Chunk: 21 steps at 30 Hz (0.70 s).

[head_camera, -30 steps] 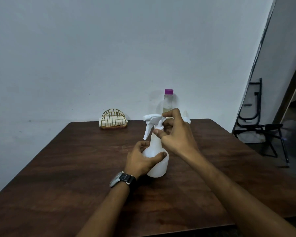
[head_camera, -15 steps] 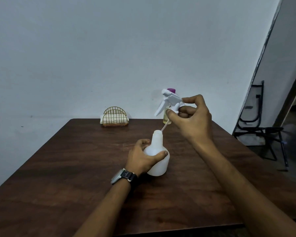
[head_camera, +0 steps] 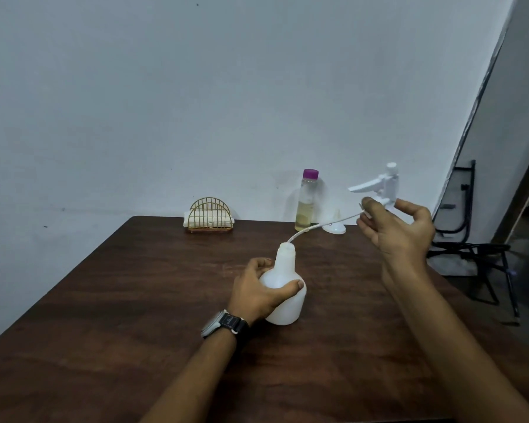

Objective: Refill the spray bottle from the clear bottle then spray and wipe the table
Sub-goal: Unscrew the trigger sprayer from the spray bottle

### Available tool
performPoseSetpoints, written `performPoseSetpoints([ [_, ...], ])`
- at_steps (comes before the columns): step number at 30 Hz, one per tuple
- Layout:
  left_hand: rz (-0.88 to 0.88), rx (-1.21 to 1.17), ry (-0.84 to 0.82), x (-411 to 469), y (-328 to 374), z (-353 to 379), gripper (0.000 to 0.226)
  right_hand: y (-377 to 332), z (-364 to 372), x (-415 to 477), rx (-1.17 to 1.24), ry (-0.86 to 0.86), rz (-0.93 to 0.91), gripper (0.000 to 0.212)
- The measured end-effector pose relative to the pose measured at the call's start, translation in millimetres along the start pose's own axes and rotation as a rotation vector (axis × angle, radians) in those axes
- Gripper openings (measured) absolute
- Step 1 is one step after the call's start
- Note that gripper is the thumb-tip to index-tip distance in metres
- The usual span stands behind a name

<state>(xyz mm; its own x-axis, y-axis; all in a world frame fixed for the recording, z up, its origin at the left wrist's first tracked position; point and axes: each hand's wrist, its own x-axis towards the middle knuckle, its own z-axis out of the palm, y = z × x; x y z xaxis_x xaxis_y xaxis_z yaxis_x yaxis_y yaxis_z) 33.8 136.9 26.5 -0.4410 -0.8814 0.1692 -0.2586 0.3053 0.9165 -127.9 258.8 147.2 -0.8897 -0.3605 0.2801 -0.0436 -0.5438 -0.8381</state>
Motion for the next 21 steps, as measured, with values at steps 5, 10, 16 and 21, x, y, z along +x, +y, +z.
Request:
performPoseSetpoints([
  [5,-0.002,0.001,-0.001,1,0,0,0.082,-2,-6,-3,-0.001,0.004,-0.079,0.046],
  [10,-0.002,0.017,0.003,3,0,-1,0.086,-7,-6,-15,-0.009,-0.016,-0.269,0.045],
  [16,-0.009,0.028,0.002,3,1,-1,0.089,-16,-3,-27,-0.029,-0.071,-0.467,0.047],
  [21,-0.010,0.035,0.006,4,0,0,0.089,-19,-5,-31,0.018,-0.043,-0.530,0.048],
])
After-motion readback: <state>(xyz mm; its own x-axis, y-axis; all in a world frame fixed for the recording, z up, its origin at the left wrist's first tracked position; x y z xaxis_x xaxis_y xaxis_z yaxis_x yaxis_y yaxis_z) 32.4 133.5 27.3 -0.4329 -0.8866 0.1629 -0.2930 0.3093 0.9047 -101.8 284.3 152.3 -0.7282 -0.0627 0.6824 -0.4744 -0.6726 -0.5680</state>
